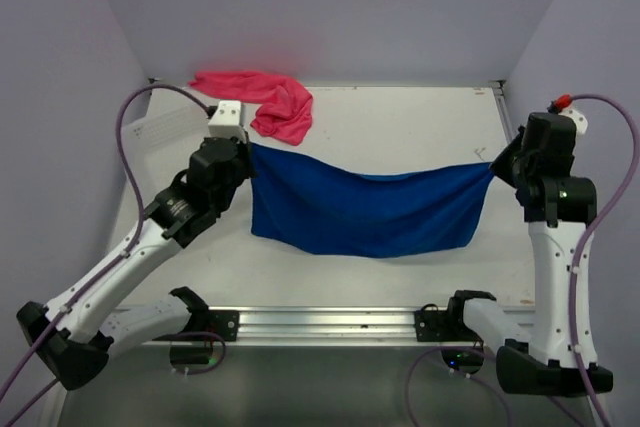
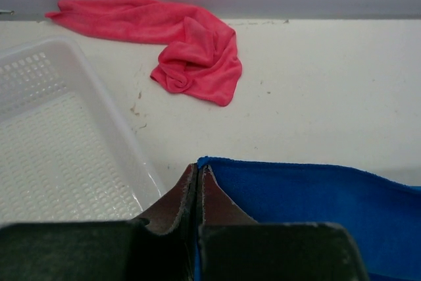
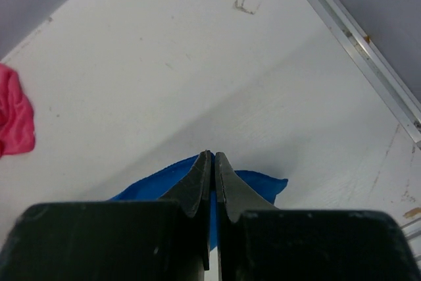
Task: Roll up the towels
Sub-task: Flatten the towel
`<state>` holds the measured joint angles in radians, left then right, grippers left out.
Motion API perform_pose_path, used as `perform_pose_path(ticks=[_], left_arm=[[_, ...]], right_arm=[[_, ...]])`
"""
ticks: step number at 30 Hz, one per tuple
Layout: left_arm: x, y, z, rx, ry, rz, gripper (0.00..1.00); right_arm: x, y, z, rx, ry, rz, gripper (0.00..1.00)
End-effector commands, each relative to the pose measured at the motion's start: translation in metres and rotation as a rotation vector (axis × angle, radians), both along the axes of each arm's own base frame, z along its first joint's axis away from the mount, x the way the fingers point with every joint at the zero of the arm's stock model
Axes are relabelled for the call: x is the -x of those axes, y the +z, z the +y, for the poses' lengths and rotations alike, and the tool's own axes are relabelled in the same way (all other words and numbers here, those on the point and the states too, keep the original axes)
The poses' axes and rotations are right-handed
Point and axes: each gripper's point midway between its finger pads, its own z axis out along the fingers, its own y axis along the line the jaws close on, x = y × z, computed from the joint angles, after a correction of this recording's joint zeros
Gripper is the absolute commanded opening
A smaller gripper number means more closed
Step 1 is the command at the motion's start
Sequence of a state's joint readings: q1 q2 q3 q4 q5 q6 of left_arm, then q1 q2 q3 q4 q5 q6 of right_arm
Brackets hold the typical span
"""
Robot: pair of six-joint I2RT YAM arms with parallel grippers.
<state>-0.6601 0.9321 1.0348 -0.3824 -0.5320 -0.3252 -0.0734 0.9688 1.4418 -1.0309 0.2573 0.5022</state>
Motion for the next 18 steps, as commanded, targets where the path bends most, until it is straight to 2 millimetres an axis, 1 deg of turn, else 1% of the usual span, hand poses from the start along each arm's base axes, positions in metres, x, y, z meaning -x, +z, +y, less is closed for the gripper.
perform_pose_path(ticks=[1, 2, 3, 4, 5, 6, 7, 8, 9, 10, 11, 12, 13, 14, 15, 16, 18], left_arm=[[-0.029, -0.012, -0.010, -0.072, 0.016, -0.009, 0.00], [-0.041, -0.027, -0.017, -0.110, 0.014, 0.024, 0.00], [-0.050, -0.022, -0.020, -0.115, 0.020, 0.011, 0.00], [-0.058, -0.024, -0.022, -0.125, 0.025, 0.016, 0.00], [-0.069, -0.037, -0.029, -0.148, 0.022, 0.042, 0.00], [-0.080, -0.031, -0.028, -0.139, 0.035, 0.025, 0.00], [-0.088, -0.034, -0.029, -0.145, 0.037, 0.034, 0.00], [-0.099, -0.046, -0.033, -0.158, 0.033, 0.060, 0.00], [-0.110, -0.039, -0.030, -0.145, 0.046, 0.047, 0.00], [-0.118, -0.041, -0.029, -0.141, 0.047, 0.051, 0.00], [-0.128, -0.053, -0.034, -0.146, 0.032, 0.076, 0.00], [-0.139, -0.049, -0.029, -0.131, 0.046, 0.067, 0.00], [-0.148, -0.060, -0.030, -0.137, 0.038, 0.089, 0.00], [-0.155, -0.058, -0.036, -0.121, 0.011, 0.084, 0.00], [-0.163, -0.058, -0.033, -0.120, 0.012, 0.074, 0.00], [-0.169, -0.068, -0.035, -0.132, 0.002, 0.090, 0.00], [-0.177, -0.071, -0.038, -0.147, -0.012, 0.083, 0.00]], right_arm=[[-0.031, -0.028, -0.009, -0.001, -0.045, 0.050, 0.00], [-0.040, -0.040, -0.011, -0.006, -0.049, 0.084, 0.00], [-0.051, -0.043, -0.013, -0.009, -0.056, 0.079, 0.00], [-0.057, -0.048, -0.015, -0.009, -0.060, 0.086, 0.00], [-0.063, -0.054, -0.016, -0.008, -0.066, 0.093, 0.00], [-0.075, -0.062, -0.022, -0.008, -0.082, 0.101, 0.00], [-0.081, -0.065, -0.025, -0.008, -0.088, 0.099, 0.00], [-0.086, -0.072, -0.027, -0.009, -0.094, 0.110, 0.00], [-0.096, -0.077, -0.032, -0.013, -0.101, 0.107, 0.00], [-0.102, -0.081, -0.034, -0.017, -0.102, 0.103, 0.00], [-0.107, -0.087, -0.035, -0.022, -0.105, 0.105, 0.00], [-0.115, -0.086, -0.037, -0.031, -0.104, 0.081, 0.00], [-0.123, -0.097, -0.039, -0.039, -0.106, 0.100, 0.00], [-0.129, -0.100, -0.042, -0.044, -0.110, 0.092, 0.00], [-0.134, -0.105, -0.043, -0.053, -0.106, 0.097, 0.00], [-0.141, -0.116, -0.043, -0.065, -0.094, 0.115, 0.00], [-0.148, -0.127, -0.047, -0.073, -0.100, 0.127, 0.00]])
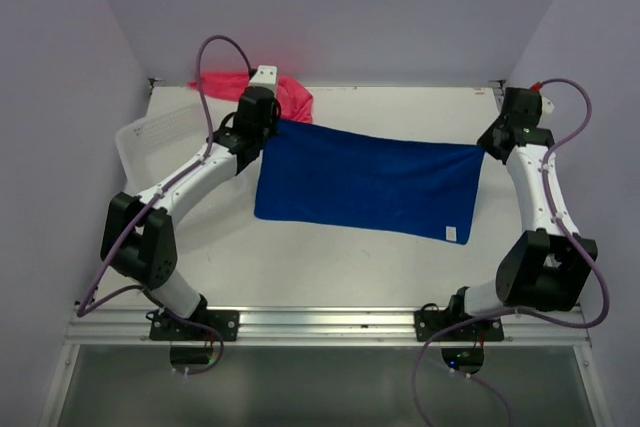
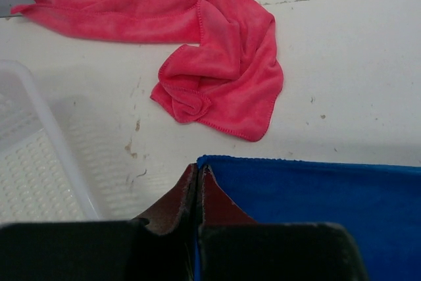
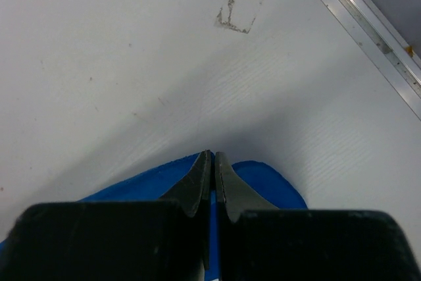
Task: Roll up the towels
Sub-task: Fold the towel
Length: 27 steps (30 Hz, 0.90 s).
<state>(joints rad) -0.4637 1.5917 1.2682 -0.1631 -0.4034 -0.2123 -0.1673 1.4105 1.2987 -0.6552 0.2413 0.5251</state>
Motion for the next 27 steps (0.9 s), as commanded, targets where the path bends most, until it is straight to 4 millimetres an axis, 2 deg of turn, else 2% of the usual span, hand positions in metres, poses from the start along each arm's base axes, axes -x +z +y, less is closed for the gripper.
perform_pose_path(ticks=[1, 4, 8, 12, 16, 17, 19, 20, 22, 27], left_arm=[[-0.028, 0.021, -0.015, 0.025, -0.068, -0.097, 0.00], [-0.034, 0.005, -0.016, 0.016, -0.084, -0.099, 0.00], [-0.034, -0.019, -0.013, 0.014, -0.088, -0.060, 0.00], [-0.036, -0.019, -0.014, 0.024, -0.111, -0.091, 0.00], [-0.033, -0.018, -0.007, 0.011, -0.125, -0.107, 0.00], [-0.030, -0.023, -0.006, 0.000, -0.139, -0.104, 0.00], [-0.028, -0.014, -0.003, -0.014, -0.156, -0.146, 0.00], [-0.023, -0.020, -0.005, -0.013, -0.181, -0.139, 0.00], [-0.020, -0.015, -0.005, -0.006, -0.196, -0.151, 0.00], [-0.009, -0.018, -0.008, 0.020, -0.236, -0.110, 0.00]], right_arm=[[-0.030, -0.012, -0.007, -0.028, -0.003, -0.055, 0.00], [-0.036, -0.027, -0.012, -0.046, -0.007, -0.049, 0.00], [-0.042, -0.047, -0.010, -0.086, 0.020, -0.049, 0.00], [-0.041, -0.056, -0.006, -0.091, 0.043, -0.046, 0.00], [-0.030, -0.060, -0.007, -0.074, 0.046, -0.029, 0.00], [-0.025, -0.065, -0.006, -0.075, 0.048, -0.019, 0.00], [-0.020, -0.064, -0.006, -0.069, 0.046, -0.024, 0.00], [-0.016, -0.068, -0.004, -0.073, 0.048, -0.017, 0.00], [-0.012, -0.065, -0.002, -0.079, 0.056, -0.027, 0.00], [0.000, -0.063, 0.002, -0.082, 0.065, -0.032, 0.00]])
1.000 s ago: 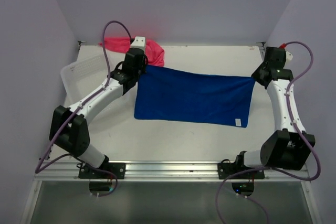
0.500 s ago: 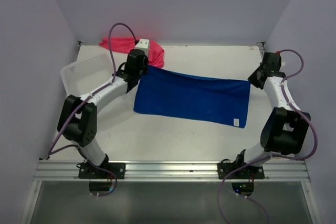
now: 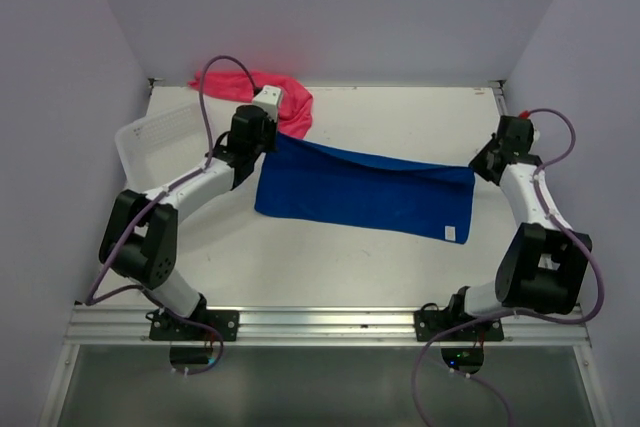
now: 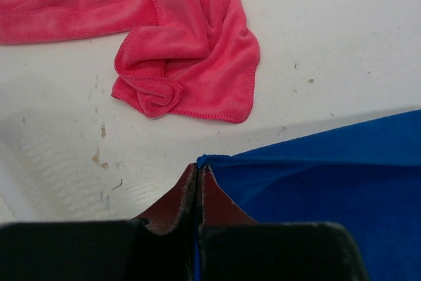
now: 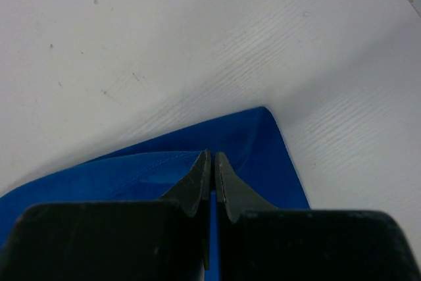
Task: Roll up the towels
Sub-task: Fold the towel
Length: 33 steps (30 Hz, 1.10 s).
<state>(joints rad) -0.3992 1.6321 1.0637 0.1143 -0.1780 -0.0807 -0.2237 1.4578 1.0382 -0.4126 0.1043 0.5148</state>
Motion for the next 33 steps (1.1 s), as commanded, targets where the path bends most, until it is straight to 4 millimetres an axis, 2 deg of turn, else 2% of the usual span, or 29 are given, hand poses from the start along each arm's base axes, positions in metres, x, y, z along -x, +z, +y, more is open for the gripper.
perform_pose_path(ticks=[1, 7, 14, 22, 27, 33], left_arm=[[-0.001, 0.043, -0.003, 0.047, -0.048, -0.105, 0.00], [0.013, 0.029, -0.004, 0.076, -0.053, -0.046, 0.00], [0.025, 0.007, 0.010, 0.060, 0.022, 0.031, 0.00], [0.034, 0.000, 0.020, 0.071, 0.080, 0.063, 0.00], [0.044, -0.008, 0.028, 0.062, 0.121, 0.103, 0.00], [0.049, -0.013, 0.032, 0.064, 0.143, 0.120, 0.00]], right_arm=[[0.000, 0.023, 0.001, 0.021, 0.022, -0.077, 0.00], [0.022, 0.019, 0.003, 0.039, 0.031, -0.047, 0.00], [0.046, 0.003, 0.004, 0.051, 0.029, -0.001, 0.00], [0.062, -0.001, -0.004, 0.099, -0.010, 0.017, 0.01], [0.075, -0.004, -0.001, 0.100, -0.009, 0.032, 0.01], [0.088, -0.017, -0.001, 0.100, -0.018, 0.073, 0.00]])
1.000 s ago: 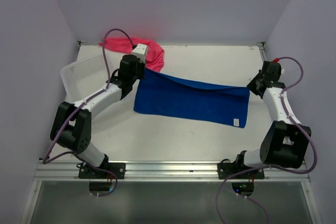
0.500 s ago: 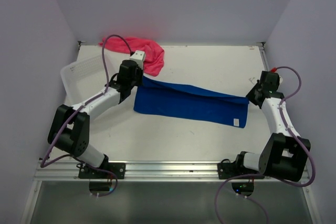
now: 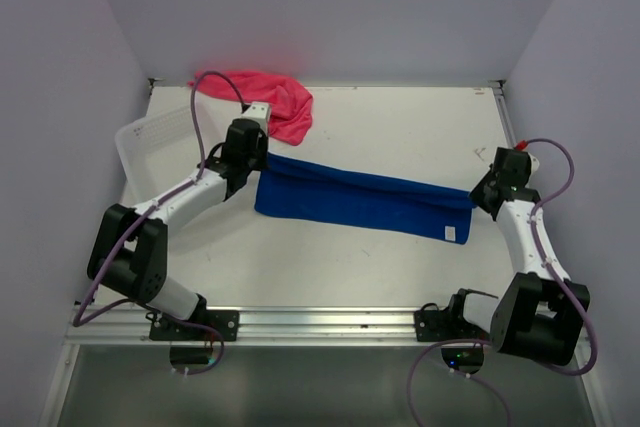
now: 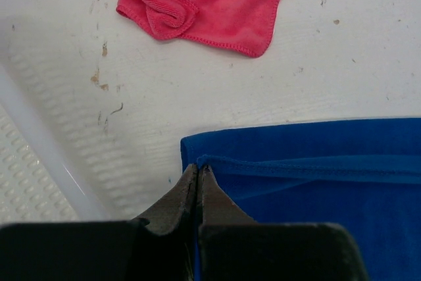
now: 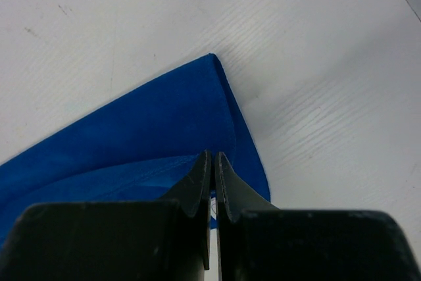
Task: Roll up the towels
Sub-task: Fold the towel
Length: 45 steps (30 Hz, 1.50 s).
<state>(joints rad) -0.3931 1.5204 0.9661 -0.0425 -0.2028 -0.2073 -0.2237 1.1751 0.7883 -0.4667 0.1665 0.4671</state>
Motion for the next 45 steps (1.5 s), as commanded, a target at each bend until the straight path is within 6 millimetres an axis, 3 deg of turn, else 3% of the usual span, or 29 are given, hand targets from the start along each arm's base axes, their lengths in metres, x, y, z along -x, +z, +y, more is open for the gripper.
perform_pose_path(ticks=[1, 16, 31, 45], left_arm=[[0.003, 0.008, 0.011, 0.016, 0.057, -0.018, 0.00], [0.014, -0.013, 0.009, 0.054, 0.064, 0.027, 0.00], [0.021, -0.017, 0.011, 0.046, 0.064, 0.042, 0.00], [0.040, -0.020, -0.008, 0.106, -0.040, 0.030, 0.00]], right_arm=[[0.013, -0.007, -0.005, 0.028, -0.012, 0.037, 0.01], [0.026, -0.021, 0.001, 0.012, -0.001, 0.072, 0.11], [0.036, -0.036, 0.004, -0.001, -0.001, 0.112, 0.06], [0.038, -0.044, 0.014, -0.044, 0.028, 0.100, 0.20]])
